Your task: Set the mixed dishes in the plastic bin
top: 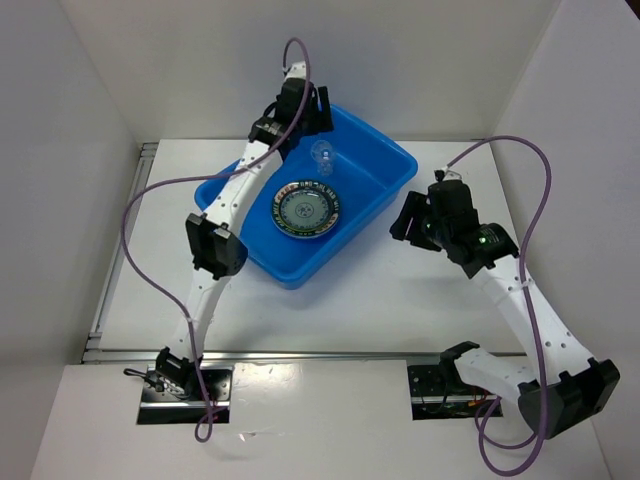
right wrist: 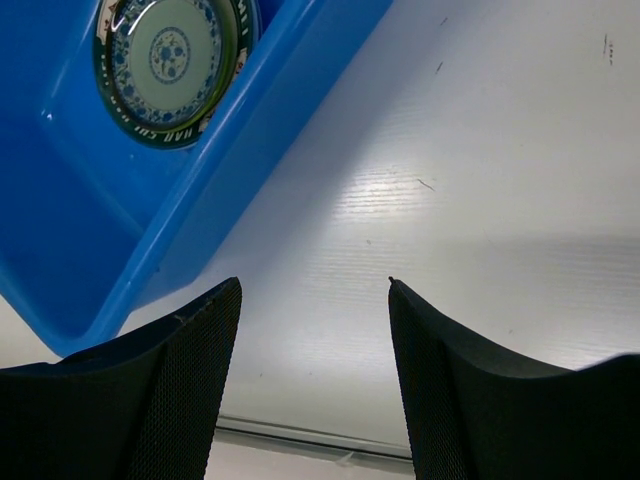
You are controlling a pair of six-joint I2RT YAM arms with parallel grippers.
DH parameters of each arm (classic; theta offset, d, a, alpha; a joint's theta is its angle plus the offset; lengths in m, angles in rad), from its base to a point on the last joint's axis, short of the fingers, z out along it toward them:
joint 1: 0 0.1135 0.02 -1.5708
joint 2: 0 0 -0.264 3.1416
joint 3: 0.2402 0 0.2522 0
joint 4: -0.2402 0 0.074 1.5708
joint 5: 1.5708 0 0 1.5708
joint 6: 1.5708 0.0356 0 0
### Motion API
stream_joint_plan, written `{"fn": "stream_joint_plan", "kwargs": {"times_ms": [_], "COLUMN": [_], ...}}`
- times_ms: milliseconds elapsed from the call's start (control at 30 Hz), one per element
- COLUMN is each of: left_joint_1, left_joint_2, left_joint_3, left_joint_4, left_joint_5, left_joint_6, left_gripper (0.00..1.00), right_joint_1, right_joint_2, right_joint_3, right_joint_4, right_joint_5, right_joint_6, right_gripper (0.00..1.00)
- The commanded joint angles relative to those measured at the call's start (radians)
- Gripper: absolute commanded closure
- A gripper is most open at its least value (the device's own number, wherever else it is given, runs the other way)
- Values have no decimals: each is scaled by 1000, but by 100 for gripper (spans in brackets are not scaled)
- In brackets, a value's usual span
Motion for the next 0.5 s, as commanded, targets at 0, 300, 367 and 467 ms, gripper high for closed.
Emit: {"fn": "stream_joint_plan", "kwargs": {"times_ms": [0, 300, 367, 467], "left_joint_1": [5, 5, 5, 5], "left_joint_2": [-189, -548, -504, -388], "left_joint_3": [4, -764, -735, -597], "left_joint_4": [38, 159, 150, 75], "left_joint_5": [26, 11, -22, -82], "left_joint_6": [18, 18, 44, 62], "left_gripper": [19, 34, 57, 89], "right_joint_1": [-7, -16, -16, -16], "right_joint_2": [30, 65, 65, 102], "right_joint_3": [13, -26, -27, 34], "right_joint_4": [74, 221, 233, 267], "right_joint_5": [-16, -183, -194, -194], "right_joint_6": [-21, -12, -12, -21], "right_gripper": [34, 60, 77, 99]}}
